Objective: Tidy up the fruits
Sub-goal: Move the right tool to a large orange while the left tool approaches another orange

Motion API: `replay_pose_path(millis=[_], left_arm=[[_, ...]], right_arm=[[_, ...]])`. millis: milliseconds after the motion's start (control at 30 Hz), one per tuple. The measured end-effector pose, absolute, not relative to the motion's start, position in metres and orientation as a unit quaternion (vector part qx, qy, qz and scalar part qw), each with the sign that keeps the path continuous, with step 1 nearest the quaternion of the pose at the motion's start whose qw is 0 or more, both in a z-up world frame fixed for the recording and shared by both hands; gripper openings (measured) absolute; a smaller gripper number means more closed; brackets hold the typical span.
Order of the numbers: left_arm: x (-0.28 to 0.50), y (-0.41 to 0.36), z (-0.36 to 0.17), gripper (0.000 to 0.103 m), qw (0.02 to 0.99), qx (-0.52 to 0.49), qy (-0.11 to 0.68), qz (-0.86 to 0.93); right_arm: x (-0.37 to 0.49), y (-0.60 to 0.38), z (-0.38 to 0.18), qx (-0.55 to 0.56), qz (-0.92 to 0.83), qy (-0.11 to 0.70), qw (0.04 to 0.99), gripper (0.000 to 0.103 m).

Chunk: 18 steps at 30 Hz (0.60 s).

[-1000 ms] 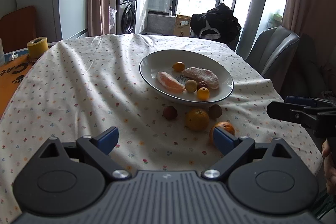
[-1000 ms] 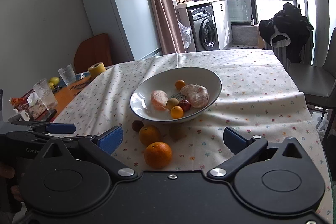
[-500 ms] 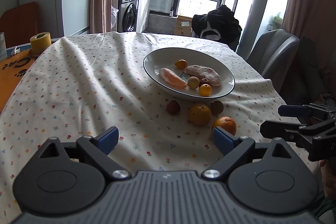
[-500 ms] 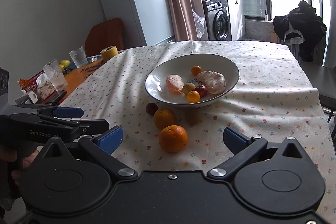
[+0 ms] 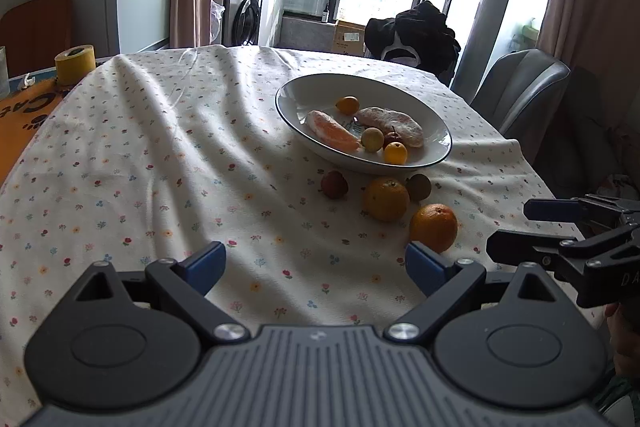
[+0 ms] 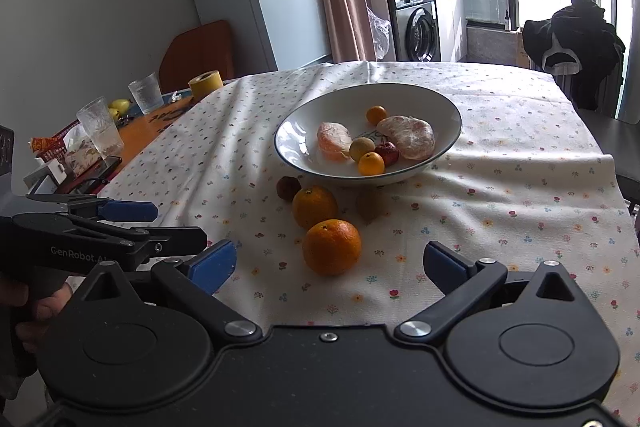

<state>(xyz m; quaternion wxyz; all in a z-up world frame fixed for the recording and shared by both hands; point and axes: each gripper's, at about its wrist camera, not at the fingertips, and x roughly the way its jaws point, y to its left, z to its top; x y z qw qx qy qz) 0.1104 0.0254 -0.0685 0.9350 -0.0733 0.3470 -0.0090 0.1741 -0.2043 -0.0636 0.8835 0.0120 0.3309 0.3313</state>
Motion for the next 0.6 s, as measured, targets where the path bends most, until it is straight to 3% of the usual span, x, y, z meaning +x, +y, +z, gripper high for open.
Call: replay_pose_path(millis=[600], left_arm=[[0.129,0.035,-0.082,0.094,0.930,-0.087,0.356,-0.006]], right_arm=[[0.200,-0.187,-0.086,0.010,0.343,0.364,0.866,0.076]])
